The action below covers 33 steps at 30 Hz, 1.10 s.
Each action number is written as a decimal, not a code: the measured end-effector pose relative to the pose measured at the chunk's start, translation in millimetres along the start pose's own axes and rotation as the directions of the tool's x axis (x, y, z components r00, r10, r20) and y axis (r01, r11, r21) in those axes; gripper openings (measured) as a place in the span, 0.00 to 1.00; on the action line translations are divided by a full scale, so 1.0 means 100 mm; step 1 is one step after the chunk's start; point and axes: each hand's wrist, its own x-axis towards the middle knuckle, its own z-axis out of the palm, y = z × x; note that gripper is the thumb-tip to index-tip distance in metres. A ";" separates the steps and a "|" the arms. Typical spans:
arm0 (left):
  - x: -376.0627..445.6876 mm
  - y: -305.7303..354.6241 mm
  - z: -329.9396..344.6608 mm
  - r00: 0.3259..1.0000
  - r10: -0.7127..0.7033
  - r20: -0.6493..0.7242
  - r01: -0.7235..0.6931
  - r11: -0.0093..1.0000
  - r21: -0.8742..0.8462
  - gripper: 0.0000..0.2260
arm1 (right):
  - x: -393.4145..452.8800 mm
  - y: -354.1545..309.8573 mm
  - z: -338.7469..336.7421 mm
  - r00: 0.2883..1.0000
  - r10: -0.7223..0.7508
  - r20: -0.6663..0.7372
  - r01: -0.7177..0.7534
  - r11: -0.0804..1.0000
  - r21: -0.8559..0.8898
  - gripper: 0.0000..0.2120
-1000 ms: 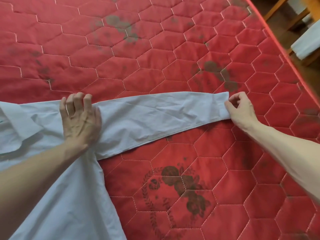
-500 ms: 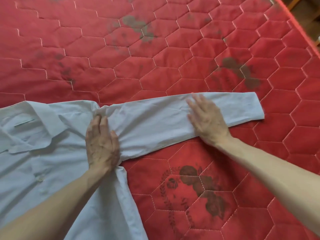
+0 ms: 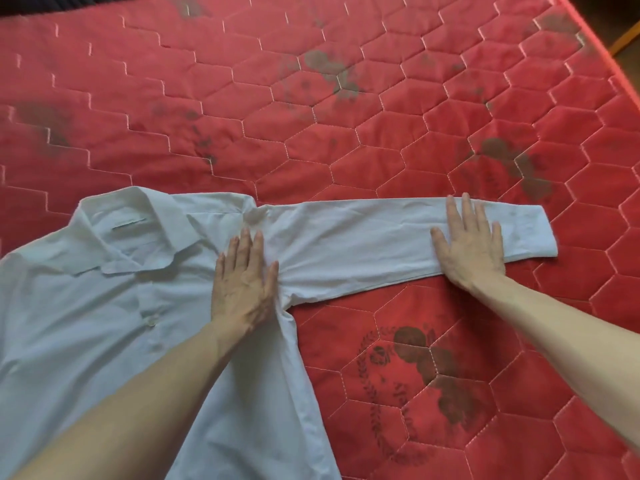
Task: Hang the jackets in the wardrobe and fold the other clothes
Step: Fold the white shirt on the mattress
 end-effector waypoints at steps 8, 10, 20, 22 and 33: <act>-0.62 -0.62 -0.01 0.998 -0.004 -0.068 0.009 0.997 0.073 0.30 | -1.04 -1.76 0.31 0.801 -0.575 -0.167 0.594 0.799 0.094 0.28; -0.78 -0.83 -0.03 0.997 0.020 -0.076 -0.013 0.996 0.094 0.29 | -1.31 -2.17 0.45 0.761 -0.625 -0.173 0.641 0.765 0.061 0.28; -1.47 -2.66 -0.44 0.999 0.024 -0.046 -0.013 0.974 0.228 0.29 | -2.23 -3.96 0.85 0.769 -0.636 -0.068 0.639 0.761 0.114 0.29; -1.64 -3.02 -0.54 0.998 -0.020 -0.057 0.032 0.975 0.219 0.29 | -2.33 -4.33 0.93 0.750 -0.661 -0.029 0.660 0.744 0.103 0.29; -2.37 -4.29 -0.88 0.992 -0.129 -0.006 0.128 0.975 0.182 0.30 | -2.61 -5.92 1.06 0.680 -0.716 0.157 0.724 0.689 0.006 0.28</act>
